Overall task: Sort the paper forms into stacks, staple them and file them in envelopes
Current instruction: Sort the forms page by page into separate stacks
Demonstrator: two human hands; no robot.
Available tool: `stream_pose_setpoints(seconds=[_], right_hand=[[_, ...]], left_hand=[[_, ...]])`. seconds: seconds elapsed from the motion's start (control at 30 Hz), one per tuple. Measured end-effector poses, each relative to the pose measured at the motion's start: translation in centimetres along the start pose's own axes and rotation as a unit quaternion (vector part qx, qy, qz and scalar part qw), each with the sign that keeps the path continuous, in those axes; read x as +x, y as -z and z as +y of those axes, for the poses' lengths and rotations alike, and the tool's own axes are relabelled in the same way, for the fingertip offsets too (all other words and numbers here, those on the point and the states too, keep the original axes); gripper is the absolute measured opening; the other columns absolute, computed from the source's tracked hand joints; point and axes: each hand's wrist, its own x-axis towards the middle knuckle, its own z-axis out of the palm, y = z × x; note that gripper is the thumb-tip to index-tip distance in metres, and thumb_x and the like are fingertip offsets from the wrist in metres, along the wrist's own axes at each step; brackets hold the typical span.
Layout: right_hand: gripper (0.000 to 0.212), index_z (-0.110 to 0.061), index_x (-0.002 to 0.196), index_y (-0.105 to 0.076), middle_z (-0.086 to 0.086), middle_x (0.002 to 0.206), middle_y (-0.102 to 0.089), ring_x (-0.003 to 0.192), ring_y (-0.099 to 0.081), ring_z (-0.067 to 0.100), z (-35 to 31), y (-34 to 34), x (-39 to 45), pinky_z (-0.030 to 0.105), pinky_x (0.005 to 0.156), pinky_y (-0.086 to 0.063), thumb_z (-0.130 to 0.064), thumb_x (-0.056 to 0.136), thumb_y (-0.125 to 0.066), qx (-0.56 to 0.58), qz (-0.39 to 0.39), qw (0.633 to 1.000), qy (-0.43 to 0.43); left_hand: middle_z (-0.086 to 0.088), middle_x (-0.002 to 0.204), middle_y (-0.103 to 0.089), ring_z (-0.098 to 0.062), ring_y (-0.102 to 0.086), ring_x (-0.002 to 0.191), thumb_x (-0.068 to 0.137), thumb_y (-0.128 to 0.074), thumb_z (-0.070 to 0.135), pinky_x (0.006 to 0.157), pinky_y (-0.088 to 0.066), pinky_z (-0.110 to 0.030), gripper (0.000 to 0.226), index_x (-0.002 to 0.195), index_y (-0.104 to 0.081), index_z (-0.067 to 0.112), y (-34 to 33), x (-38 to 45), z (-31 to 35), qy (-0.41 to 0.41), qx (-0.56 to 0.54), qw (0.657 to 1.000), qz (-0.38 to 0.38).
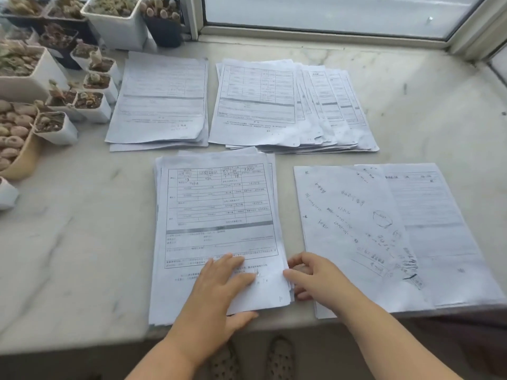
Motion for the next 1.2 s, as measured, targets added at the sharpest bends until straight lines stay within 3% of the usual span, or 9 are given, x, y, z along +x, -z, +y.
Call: stream_pose_setpoints(seconds=[0.4, 0.63, 0.7, 0.77, 0.8, 0.83, 0.87, 1.0, 1.2], right_hand=[[0.033, -0.025, 0.124, -0.058, 0.0, 0.103, -0.073, 0.077, -0.067, 0.011, 1.7, -0.2, 0.2, 0.024, 0.074, -0.055, -0.011, 0.094, -0.061, 0.151, -0.129, 0.98, 0.021], [0.038, -0.021, 0.125, -0.055, 0.002, 0.102, -0.075, 0.087, -0.069, 0.012, 1.8, -0.6, 0.2, 0.022, 0.07, -0.055, -0.001, 0.093, -0.058, 0.148, -0.112, 0.982, 0.029], [0.038, -0.02, 0.125, -0.055, 0.002, 0.102, -0.075, 0.087, -0.07, 0.012, 1.8, -0.6, 0.1, 0.022, 0.069, -0.055, 0.0, 0.092, -0.058, 0.149, -0.108, 0.982, 0.032], [0.039, -0.02, 0.125, -0.054, 0.002, 0.105, -0.075, 0.089, -0.07, 0.012, 1.7, -0.7, 0.0, 0.022, 0.07, -0.055, -0.002, 0.092, -0.06, 0.145, -0.108, 0.983, 0.037], [0.04, -0.021, 0.125, -0.054, 0.002, 0.105, -0.075, 0.089, -0.07, 0.012, 1.7, -0.7, -0.1, 0.022, 0.07, -0.054, -0.004, 0.09, -0.063, 0.144, -0.109, 0.983, 0.041], [0.043, -0.021, 0.125, -0.054, 0.002, 0.104, -0.075, 0.089, -0.07, 0.012, 1.7, -0.8, -0.1, 0.022, 0.069, -0.054, -0.009, 0.086, -0.068, 0.143, -0.11, 0.983, 0.043], [0.047, -0.023, 0.124, -0.055, 0.001, 0.104, -0.075, 0.089, -0.07, 0.011, 1.6, -0.8, -0.2, 0.021, 0.068, -0.053, -0.015, 0.081, -0.071, 0.141, -0.109, 0.983, 0.044], [0.042, -0.023, 0.12, -0.057, 0.004, 0.101, -0.076, 0.086, -0.07, 0.012, 1.4, -1.2, 0.1, 0.02, 0.063, -0.051, -0.021, 0.083, -0.076, 0.137, -0.088, 0.986, 0.034], [0.03, -0.02, 0.121, -0.056, 0.004, 0.095, -0.074, 0.073, -0.067, 0.011, 1.7, -0.9, 0.5, 0.019, 0.06, -0.052, -0.011, 0.093, -0.062, 0.141, -0.089, 0.986, 0.029]], left_hand=[[0.037, 0.129, -0.051, 0.014, -0.03, 0.133, 0.063, -0.067, 0.069, 0.112, -0.005, -0.007, 0.043, 0.1, -0.069, 0.048, 1.5, 0.4, 0.5, 0.085, -0.272, 0.958, 0.03], [0.028, 0.116, -0.064, 0.011, -0.045, 0.124, 0.075, -0.066, 0.045, 0.115, -0.019, -0.016, 0.027, 0.1, -0.071, 0.038, 1.9, 0.4, 0.9, 0.102, -0.311, 0.944, 0.043], [0.026, 0.087, -0.068, 0.007, -0.061, 0.09, 0.085, -0.064, 0.024, 0.092, -0.045, -0.018, 0.034, 0.116, -0.061, 0.038, 1.6, 0.4, 1.5, 0.146, -0.322, 0.929, 0.112], [0.014, 0.067, -0.055, -0.002, -0.054, 0.065, 0.091, -0.056, 0.013, 0.063, -0.041, -0.013, 0.052, 0.134, -0.044, 0.041, 1.3, 0.5, 2.1, 0.15, -0.277, 0.934, 0.167], [0.008, 0.075, -0.054, 0.004, -0.031, 0.065, 0.093, -0.052, 0.011, 0.064, -0.04, -0.014, 0.056, 0.137, -0.04, 0.043, 1.2, 0.5, 2.2, 0.132, -0.259, 0.94, 0.18], [0.004, 0.087, -0.056, -0.012, -0.046, 0.112, 0.094, -0.051, 0.012, 0.069, -0.042, -0.015, 0.053, 0.135, -0.043, 0.045, 1.1, 0.5, 2.3, 0.11, -0.252, 0.945, 0.18], [0.006, 0.092, -0.056, -0.003, -0.059, 0.094, 0.094, -0.051, 0.018, 0.076, -0.043, -0.016, 0.044, 0.129, -0.05, 0.045, 0.9, 0.4, 2.1, 0.082, -0.237, 0.954, 0.165], [0.014, 0.091, -0.05, -0.004, -0.048, 0.094, 0.077, -0.065, 0.055, 0.113, -0.02, -0.031, 0.029, 0.099, -0.066, 0.036, -0.2, -0.1, 1.4, 0.031, -0.114, 0.99, 0.073], [0.014, 0.065, -0.043, -0.005, -0.047, 0.069, 0.088, -0.05, 0.042, 0.119, -0.014, -0.027, 0.021, 0.07, -0.057, 0.036, 0.6, 0.1, 1.5, 0.087, -0.208, 0.971, 0.082]])
